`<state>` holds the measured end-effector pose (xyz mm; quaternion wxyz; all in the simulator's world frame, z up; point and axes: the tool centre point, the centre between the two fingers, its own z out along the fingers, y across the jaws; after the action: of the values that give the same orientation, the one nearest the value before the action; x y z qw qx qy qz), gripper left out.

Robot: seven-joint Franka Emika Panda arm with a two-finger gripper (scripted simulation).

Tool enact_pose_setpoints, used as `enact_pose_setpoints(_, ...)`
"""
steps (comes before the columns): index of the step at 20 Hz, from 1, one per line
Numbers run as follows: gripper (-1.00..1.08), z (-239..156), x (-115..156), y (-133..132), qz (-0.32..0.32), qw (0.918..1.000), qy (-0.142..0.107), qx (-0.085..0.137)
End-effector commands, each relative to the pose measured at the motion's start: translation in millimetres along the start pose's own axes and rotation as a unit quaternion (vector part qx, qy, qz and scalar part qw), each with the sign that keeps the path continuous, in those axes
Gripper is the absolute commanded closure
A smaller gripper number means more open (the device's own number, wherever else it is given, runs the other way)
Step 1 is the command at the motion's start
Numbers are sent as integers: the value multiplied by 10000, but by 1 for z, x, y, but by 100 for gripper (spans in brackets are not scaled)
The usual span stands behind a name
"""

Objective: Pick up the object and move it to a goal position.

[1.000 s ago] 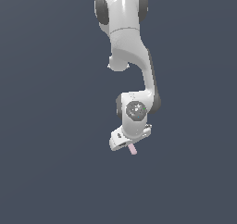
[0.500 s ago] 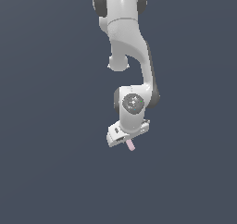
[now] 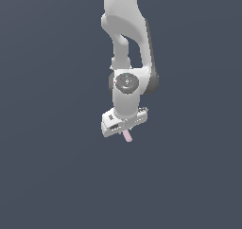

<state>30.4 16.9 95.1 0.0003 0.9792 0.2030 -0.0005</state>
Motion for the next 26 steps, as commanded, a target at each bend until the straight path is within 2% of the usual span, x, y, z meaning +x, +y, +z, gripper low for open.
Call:
enact_pose_setpoints(1, 108, -20, -13, 5, 1, 10000, 3, -2)
enact_pose_setpoints(14, 108, -134, -87, 30, 3, 10000, 7, 3)
enact_pose_setpoints(26, 108, -259, -164, 59, 2, 10000, 15, 14)
